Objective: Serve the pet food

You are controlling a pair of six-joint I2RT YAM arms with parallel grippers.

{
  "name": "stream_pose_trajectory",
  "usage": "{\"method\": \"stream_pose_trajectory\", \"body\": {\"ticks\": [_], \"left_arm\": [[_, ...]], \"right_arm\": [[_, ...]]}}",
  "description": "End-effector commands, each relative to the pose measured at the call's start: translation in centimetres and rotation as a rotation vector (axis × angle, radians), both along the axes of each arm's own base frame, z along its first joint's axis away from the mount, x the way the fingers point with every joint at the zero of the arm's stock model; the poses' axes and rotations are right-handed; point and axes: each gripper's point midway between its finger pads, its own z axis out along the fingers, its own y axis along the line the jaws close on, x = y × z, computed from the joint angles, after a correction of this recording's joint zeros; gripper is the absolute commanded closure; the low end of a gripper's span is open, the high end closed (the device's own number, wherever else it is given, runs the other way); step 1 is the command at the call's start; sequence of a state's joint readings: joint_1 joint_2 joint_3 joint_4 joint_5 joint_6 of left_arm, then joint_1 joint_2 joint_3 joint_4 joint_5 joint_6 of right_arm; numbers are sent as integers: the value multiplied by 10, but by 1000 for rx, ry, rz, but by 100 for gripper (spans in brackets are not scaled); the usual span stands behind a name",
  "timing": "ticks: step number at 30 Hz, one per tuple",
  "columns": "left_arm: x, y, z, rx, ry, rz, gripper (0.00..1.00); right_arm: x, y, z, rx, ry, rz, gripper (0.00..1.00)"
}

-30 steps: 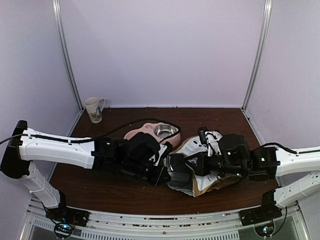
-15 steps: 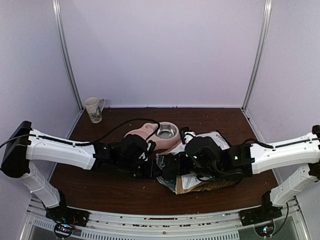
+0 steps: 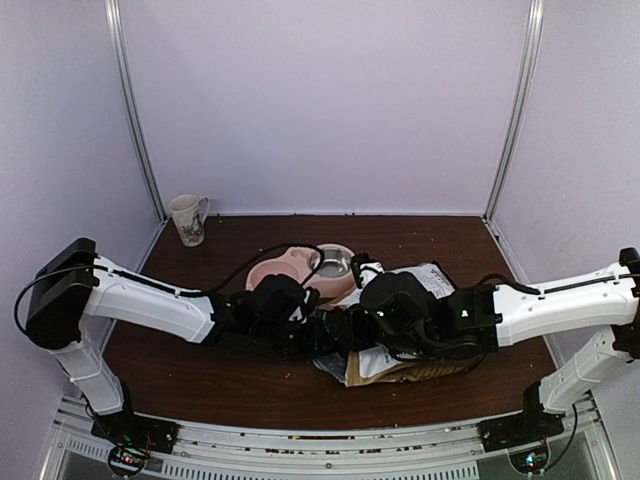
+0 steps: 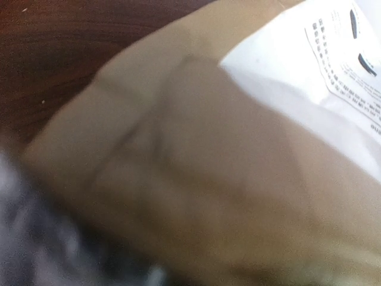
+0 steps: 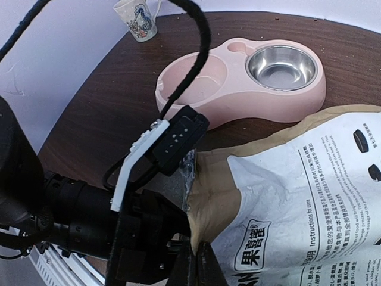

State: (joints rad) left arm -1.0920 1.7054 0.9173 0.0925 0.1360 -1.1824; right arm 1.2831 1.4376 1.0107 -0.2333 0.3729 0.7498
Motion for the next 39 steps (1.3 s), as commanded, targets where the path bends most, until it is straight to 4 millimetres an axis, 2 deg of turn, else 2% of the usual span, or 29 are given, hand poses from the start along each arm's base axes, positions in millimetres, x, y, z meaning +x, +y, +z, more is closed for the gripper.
{"method": "stream_pose_trajectory", "body": {"ticks": [1, 7, 10, 15, 18, 24, 29, 33, 39], "left_arm": [[13, -15, -13, 8, -21, -13, 100], [28, -49, 1, -40, -90, -66, 100], [32, -53, 8, -47, -117, -68, 100], [33, -43, -11, 3, -62, -32, 100], [29, -53, -14, -16, -36, -71, 100], [21, -96, 16, -177, -94, -225, 100], [18, -117, 43, -295, -161, -328, 100], [13, -118, 62, -377, -179, -367, 100], [11, -93, 74, -432, -126, -330, 100]], "right_arm": [[-7, 13, 38, 110, -17, 53, 100], [-13, 20, 45, 153, 12, 87, 100], [-13, 18, 49, 165, 15, 79, 100], [-10, 9, 61, 181, -7, 50, 100], [-9, 5, 67, 195, -18, 36, 100], [-9, 0, 76, 237, -16, 15, 100], [-10, -4, 83, 278, -6, 6, 100], [-9, -17, 91, 299, -11, -20, 100], [-8, -35, 104, 366, 6, -53, 100]]}}
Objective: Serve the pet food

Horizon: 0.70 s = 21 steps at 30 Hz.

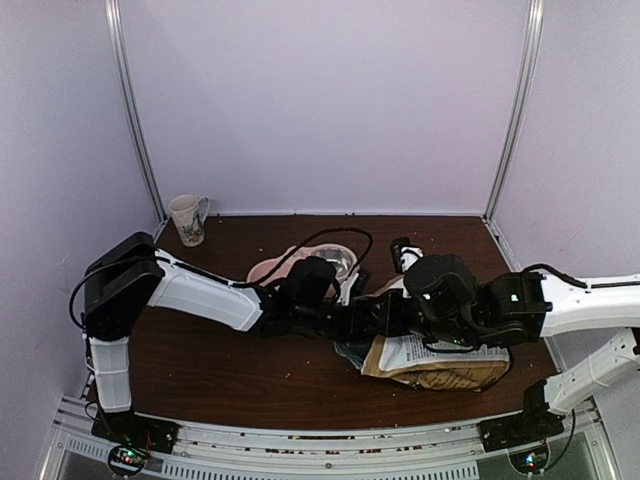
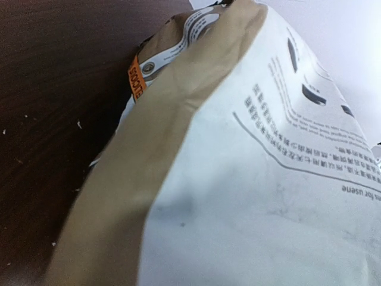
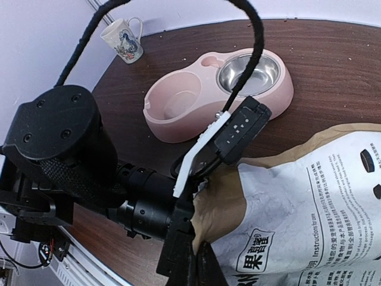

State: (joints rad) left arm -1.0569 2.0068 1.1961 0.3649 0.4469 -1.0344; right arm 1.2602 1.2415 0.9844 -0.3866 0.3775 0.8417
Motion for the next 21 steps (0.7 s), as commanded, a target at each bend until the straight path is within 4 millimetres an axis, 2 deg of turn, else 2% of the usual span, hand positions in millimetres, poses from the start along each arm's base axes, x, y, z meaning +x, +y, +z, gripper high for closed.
{"method": "stream_pose_trajectory", "body": {"ticks": [1, 5, 8, 14, 21], "left_arm": [[-6, 9, 48, -176, -2, -29, 100], [-16, 26, 52, -193, 70, -22, 100], [-22, 39, 62, -233, 104, -11, 100], [-23, 60, 74, -270, 183, 52, 100], [-17, 77, 87, -236, 156, 113, 100]], "right_arm": [[-4, 9, 73, 304, -44, 12, 100], [-3, -4, 79, 319, -41, -15, 100], [-1, -14, 82, 318, -51, -39, 100], [4, -32, 75, 281, -62, -93, 100], [7, -36, 62, 244, -55, -116, 100]]}}
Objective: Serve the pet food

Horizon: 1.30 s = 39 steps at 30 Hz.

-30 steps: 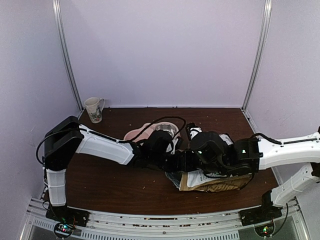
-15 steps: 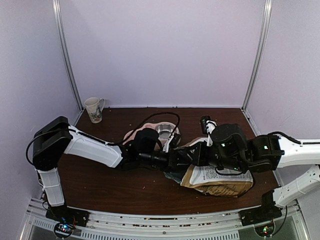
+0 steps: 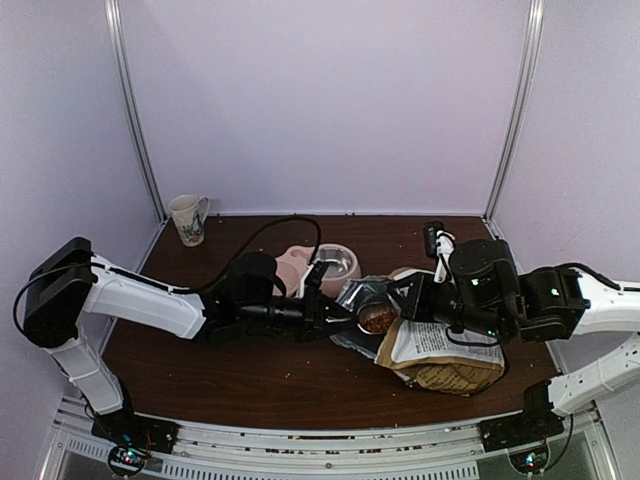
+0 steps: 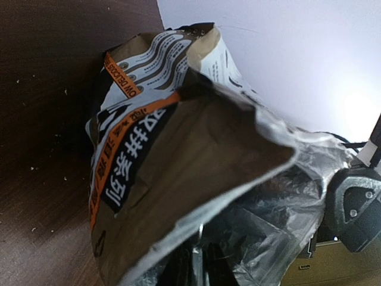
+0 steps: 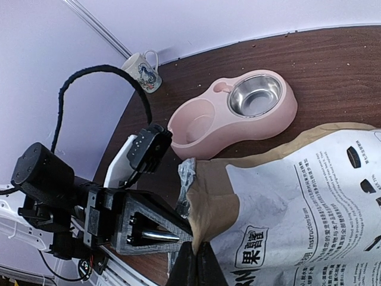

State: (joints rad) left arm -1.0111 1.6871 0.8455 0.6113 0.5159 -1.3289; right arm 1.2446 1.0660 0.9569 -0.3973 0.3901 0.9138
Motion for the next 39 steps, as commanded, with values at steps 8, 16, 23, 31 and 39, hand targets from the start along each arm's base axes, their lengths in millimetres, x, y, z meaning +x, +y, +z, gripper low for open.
{"method": "stream_pose_trajectory", "body": {"ticks": [8, 16, 23, 31, 39], "left_arm": [[8, 31, 30, 10, -16, 81, 100], [0, 45, 42, -20, -15, 62, 100], [-13, 54, 57, -43, -30, 16, 100], [-22, 71, 62, -47, -13, 3, 100], [-6, 95, 72, -62, -18, 89, 100]], "right_arm": [[11, -5, 9, 37, -31, -71, 100], [15, -13, 10, 47, -35, -104, 100], [20, -26, 7, 24, -32, -150, 100], [22, -30, 5, 22, -32, -165, 100], [22, -29, 4, 34, -28, -164, 100]]}}
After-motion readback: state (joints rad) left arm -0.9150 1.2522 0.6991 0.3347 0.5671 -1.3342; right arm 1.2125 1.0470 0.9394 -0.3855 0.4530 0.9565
